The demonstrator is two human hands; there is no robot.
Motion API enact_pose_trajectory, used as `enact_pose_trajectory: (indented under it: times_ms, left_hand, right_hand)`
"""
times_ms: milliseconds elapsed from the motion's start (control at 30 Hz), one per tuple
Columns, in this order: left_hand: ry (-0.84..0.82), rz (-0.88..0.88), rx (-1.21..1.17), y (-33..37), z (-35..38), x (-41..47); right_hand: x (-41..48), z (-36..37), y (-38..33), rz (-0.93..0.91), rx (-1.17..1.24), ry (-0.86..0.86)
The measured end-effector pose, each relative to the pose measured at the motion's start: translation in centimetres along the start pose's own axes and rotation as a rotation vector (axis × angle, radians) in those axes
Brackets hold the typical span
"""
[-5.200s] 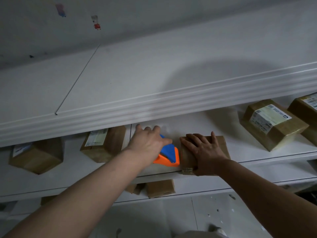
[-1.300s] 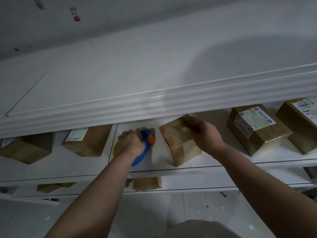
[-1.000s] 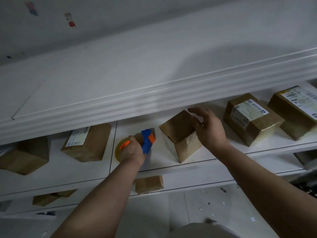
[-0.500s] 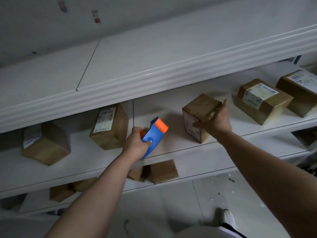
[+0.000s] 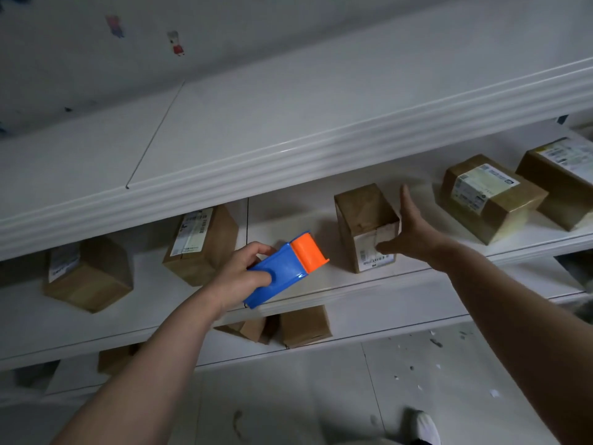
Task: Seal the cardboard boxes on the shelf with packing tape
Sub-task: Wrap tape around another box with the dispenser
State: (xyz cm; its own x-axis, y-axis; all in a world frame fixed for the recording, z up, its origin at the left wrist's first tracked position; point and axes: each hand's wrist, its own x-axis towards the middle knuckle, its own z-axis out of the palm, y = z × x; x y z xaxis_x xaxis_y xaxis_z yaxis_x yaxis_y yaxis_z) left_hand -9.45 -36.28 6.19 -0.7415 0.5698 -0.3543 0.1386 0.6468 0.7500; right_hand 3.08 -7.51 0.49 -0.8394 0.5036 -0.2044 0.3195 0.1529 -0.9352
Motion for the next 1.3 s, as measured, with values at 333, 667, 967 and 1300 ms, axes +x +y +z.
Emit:
enact_pose_trajectory:
  times_ms: [333,667,967,1300]
  left_hand:
    - [-0.116,0.087,0.037,0.9,0.7,-0.9]
    - [-0.014,0.047,0.123,1.6,0.8,-0.5]
    - [-0.070,0.059,0.074,1.2,0.9,-0.5]
    - [-0.185,0.154,0.061,1.6,1.2,-1.0]
  right_hand:
    - [-5.1,5.0,-0.8,-0.150,-0.338,0.300]
    - [-2.8,4.1,-0.4,-0.061,-0.372,0.280]
    - [-2.3,2.6,-0.4,-0.142,-0.229,0.336]
    - [-8.3,5.2,-1.5,0.022,0.214,0.071]
